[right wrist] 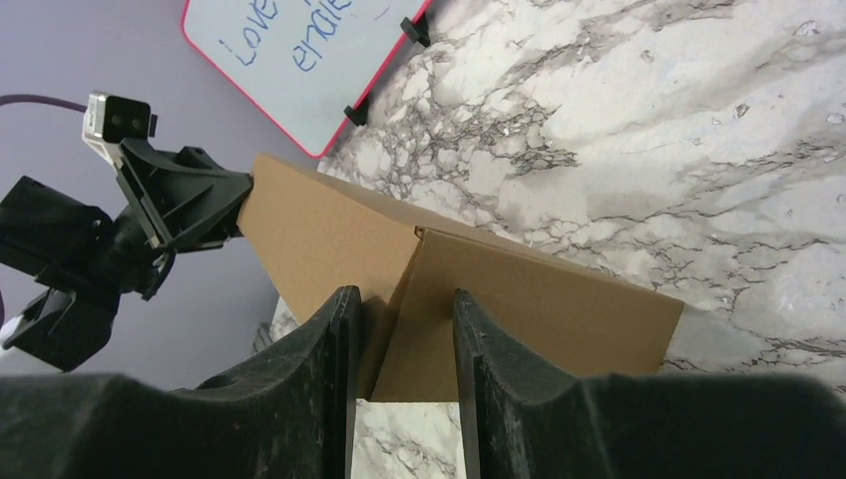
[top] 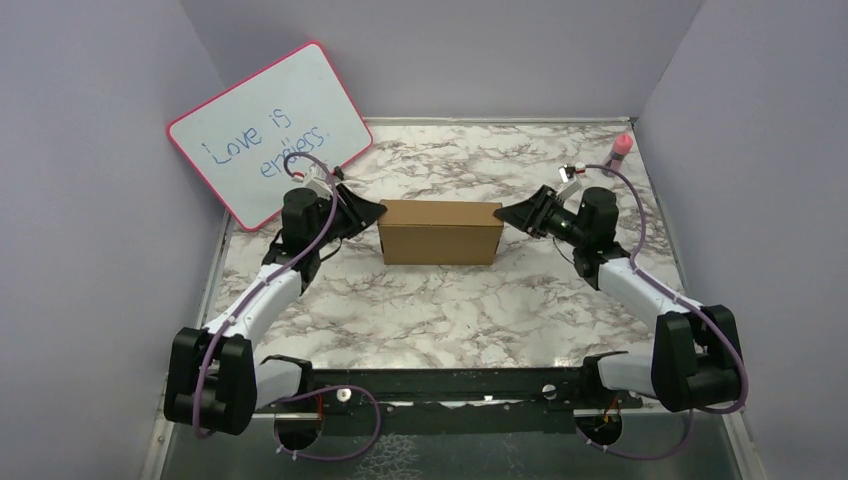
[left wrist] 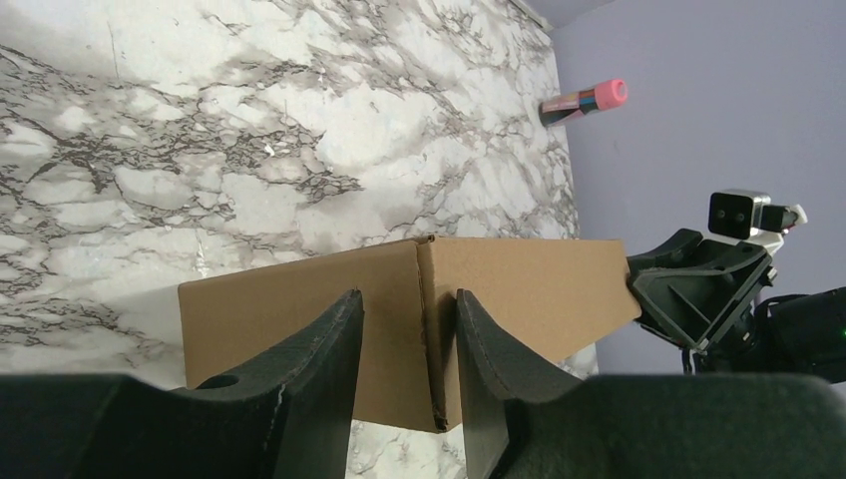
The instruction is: Fold the paper box
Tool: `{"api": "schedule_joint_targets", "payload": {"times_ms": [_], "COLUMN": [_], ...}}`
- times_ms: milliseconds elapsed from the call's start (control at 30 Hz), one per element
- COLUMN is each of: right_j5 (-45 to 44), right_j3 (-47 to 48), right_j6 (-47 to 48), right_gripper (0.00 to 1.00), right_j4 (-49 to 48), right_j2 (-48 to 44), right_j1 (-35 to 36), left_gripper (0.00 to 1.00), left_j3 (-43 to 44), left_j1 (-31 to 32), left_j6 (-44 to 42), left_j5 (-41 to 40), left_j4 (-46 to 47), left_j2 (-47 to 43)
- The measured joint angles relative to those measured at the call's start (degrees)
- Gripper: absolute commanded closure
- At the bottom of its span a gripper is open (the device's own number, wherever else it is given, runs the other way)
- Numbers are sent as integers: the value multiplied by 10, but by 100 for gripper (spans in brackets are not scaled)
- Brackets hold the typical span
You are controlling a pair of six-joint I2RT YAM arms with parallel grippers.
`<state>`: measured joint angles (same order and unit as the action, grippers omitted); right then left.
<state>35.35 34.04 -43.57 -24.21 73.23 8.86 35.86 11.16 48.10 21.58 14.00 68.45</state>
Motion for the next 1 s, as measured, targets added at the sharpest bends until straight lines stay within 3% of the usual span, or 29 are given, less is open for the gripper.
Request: {"api": "schedule_joint_targets", "payload": {"times_ms": [200,433,667,833,1000], "right_j5": [20,39,14,10,16], "right_j3": [-7,-33,-36,-17,7], "right_j6": [14,14,27,33,19], "right_gripper": [99,99,98,73,62], "right_j4": [-7,-107,-97,-40,30], "right_j2": [15,44,29,1,-13], "right_j1": [-8,-13,-5,0,1], "left_gripper": [59,56,50,49,49], "left_j3": [30,67,85,91,103], "left_j1": [0,-10,-22,-29,-31], "left_j6": [-15,-30,-38,-38,-44], "left_j5": [1,9,32,49,58], "left_j4": [-7,-16,-30,-37,-47], "left_j2": [28,68,81,87,97]}}
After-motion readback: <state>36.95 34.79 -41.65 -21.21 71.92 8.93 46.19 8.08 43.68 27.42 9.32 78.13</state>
